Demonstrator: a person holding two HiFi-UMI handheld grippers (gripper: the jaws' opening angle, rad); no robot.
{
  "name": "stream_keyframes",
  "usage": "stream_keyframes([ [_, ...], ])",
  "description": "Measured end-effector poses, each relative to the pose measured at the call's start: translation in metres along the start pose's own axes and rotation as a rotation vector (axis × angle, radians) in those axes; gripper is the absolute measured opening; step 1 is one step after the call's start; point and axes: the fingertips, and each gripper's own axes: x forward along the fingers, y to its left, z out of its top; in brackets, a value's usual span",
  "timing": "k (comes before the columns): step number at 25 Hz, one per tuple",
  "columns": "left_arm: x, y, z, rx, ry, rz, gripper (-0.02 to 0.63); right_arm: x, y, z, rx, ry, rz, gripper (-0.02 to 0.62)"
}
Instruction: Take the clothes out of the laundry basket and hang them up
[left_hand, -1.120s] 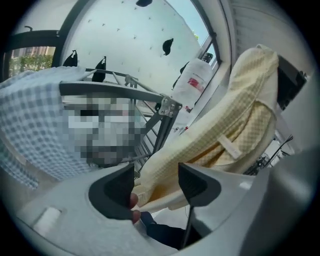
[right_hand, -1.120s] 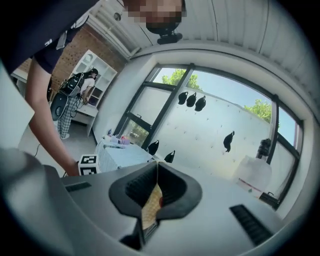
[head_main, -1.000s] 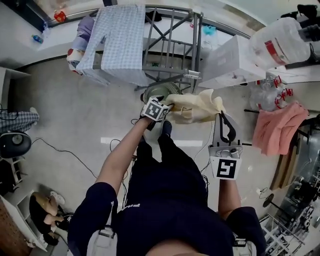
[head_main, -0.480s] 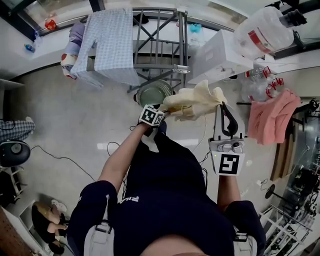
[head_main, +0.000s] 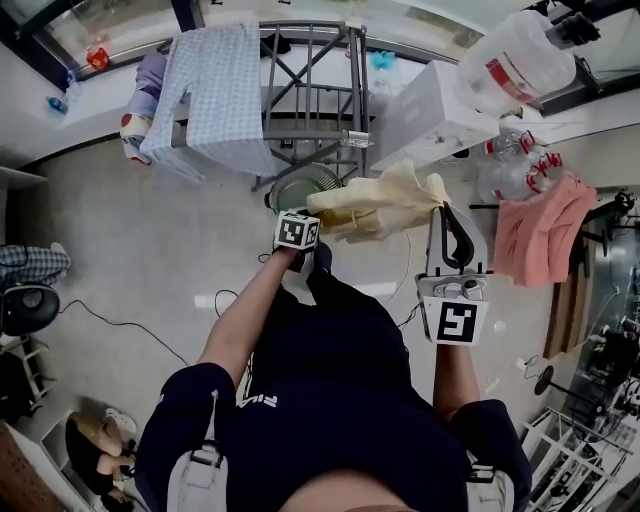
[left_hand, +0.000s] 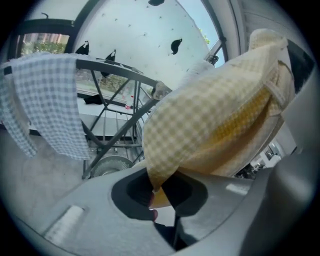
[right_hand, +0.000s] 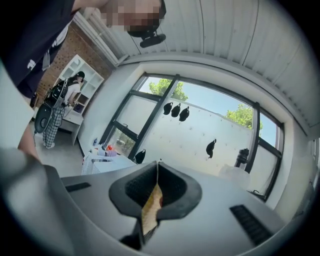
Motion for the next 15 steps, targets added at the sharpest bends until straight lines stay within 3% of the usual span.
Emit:
stream_keyframes([
  [7, -0.071, 0.050, 0.011, -0.076, -0.095, 0.149, 0.040, 0.001, -0.018, -0.041, 0.017, 0.113, -0.061, 0.009],
  [11, -0.134, 0.060, 0.046, -0.094, -0.244, 0.201, 0.038, 0.003, -0.035, -0.067, -0.017, 0.176, -0.127, 0.009],
  [15, -0.204, 0.050, 0.099, -0.042, -0.407, 0.250, 0.038, 0.003, -0.048, -0.097, -0.037, 0.262, -0.220, 0.009],
])
